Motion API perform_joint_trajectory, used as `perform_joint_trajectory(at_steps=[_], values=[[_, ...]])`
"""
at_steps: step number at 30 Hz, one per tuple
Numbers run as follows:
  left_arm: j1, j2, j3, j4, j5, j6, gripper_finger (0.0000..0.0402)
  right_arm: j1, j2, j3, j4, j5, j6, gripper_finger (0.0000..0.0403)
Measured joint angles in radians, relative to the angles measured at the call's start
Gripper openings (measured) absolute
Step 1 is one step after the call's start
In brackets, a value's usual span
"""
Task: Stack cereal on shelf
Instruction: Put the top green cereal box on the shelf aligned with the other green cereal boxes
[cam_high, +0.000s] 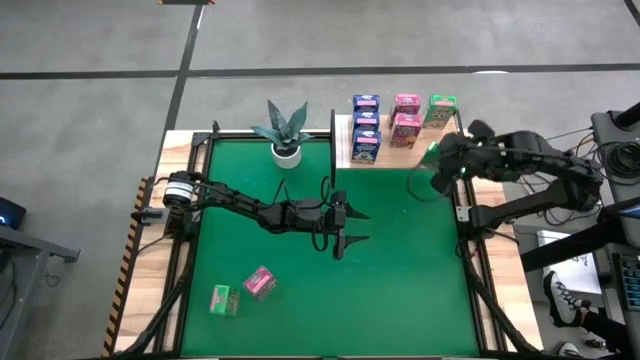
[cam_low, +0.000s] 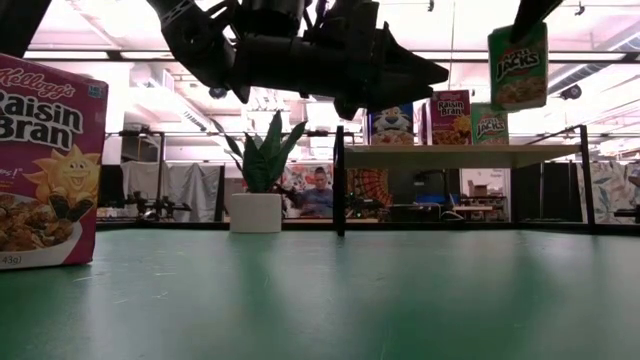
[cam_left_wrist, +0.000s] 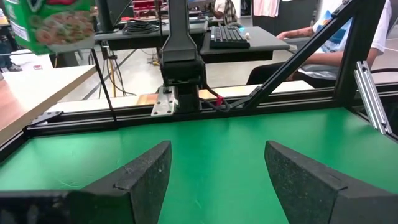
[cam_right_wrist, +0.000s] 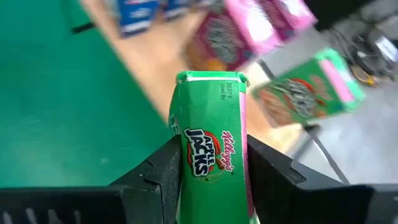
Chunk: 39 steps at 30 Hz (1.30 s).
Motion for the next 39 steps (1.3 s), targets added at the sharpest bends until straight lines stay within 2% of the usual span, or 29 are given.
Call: perform_joint_trajectory(at_steps=[4, 15, 22, 27, 33, 39], values=[[0.0, 0.0, 0.0, 0.0, 0.0, 0.007, 0.0242, -0.118, -0.007, 0.0, 0.051, -0.022, -0.127, 0.0144], [0.0, -0.001, 0.0, -0.008, 0.0, 0.008, 0.0242, -0.36, 0.014, -0.027, 0.195, -0.235, -0.436, 0.0141], [0.0, -0.001, 0.0, -0.016, 0.0, 0.008, 0.0243, -0.461, 0.014, -0.067, 0.242, -0.248, -0.491, 0.0141], [0.0, -0.001, -0.001, -0.026, 0.0, 0.008, 0.0243, -0.527, 0.014, -0.13, 0.287, -0.29, -0.46, 0.0141], [0.0, -0.001, -0.001, -0.029, 0.0, 0.008, 0.0243, -0.566, 0.013, -0.178, 0.324, -0.289, -0.453, 0.0142], [0.0, -0.001, -0.001, -0.029, 0.0, 0.008, 0.0243, -0.572, 0.014, -0.181, 0.337, -0.291, -0.453, 0.0174]])
